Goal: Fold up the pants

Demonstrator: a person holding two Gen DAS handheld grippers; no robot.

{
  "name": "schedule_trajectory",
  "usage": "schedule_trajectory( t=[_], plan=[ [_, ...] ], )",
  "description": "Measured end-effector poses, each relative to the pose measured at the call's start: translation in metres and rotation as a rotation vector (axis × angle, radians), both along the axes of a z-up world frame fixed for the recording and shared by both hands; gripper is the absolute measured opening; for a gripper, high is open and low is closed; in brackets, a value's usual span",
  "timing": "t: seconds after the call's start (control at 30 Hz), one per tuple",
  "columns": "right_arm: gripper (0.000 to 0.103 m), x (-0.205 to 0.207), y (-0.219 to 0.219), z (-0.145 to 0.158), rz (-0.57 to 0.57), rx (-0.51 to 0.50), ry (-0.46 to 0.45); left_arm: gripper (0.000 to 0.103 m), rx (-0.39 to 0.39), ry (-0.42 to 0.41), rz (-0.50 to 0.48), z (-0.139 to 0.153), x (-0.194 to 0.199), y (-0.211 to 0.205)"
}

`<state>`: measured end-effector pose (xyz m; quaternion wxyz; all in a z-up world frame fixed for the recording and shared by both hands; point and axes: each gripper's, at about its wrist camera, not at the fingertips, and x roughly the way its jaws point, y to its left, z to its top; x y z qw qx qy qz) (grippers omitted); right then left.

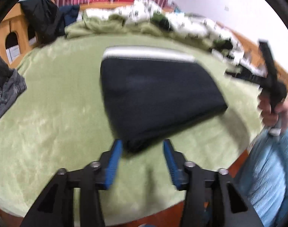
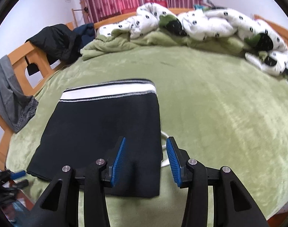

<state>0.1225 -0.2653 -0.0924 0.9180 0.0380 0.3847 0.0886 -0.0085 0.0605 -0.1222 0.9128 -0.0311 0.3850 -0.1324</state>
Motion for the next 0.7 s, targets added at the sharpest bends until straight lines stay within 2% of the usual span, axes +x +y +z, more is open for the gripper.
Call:
schedule_trajectory(
  t=[0.07, 0.17, 0.3, 0.37, 0.43, 0.47, 0.53, 0.6, 0.63, 0.7],
  plan=[
    [0.044, 0.001, 0.007, 0.0, 0.036, -0.007, 0.018, 0.049, -0.015, -0.04, 0.02, 0.005, 0.01, -0.004],
    [0.044, 0.003, 0.02, -0.005, 0.087, -0.003, 0.035, 0.049, -0.051, -0.041, 0.062, 0.004, 0.037, -0.015],
    [0.044, -0.005, 0.05, -0.025, 0.183, -0.105, 0.053, 0.048, -0.054, 0.095, 0.094, -0.02, 0.071, -0.023],
    [0.044, -0.008, 0.063, -0.049, 0.233, -0.186, 0.128, 0.046, -0.007, 0.122, 0.115, -0.033, 0.069, -0.031],
    [0.043, -0.009, 0.069, -0.069, 0.238, -0.26, 0.175, 0.047, 0.096, 0.112, 0.098, -0.035, 0.066, -0.046],
    [0.043, -0.013, 0.072, -0.075, 0.241, -0.295, 0.17, 0.048, 0.136, 0.109, 0.093, -0.034, 0.065, -0.052],
    [0.043, -0.017, 0.075, -0.07, 0.254, -0.322, 0.145, 0.05, 0.144, 0.108, 0.092, -0.032, 0.063, -0.055],
    [0.043, -0.016, 0.071, -0.061, 0.263, -0.281, 0.151, 0.053, 0.11, 0.113, 0.092, -0.026, 0.066, -0.053],
    [0.043, -0.014, 0.066, -0.052, 0.258, -0.227, 0.146, 0.053, 0.082, 0.111, 0.094, -0.022, 0.068, -0.05],
    [0.045, -0.009, 0.057, -0.035, 0.226, -0.143, 0.09, 0.053, 0.035, 0.088, 0.117, -0.013, 0.076, -0.04]
  ],
)
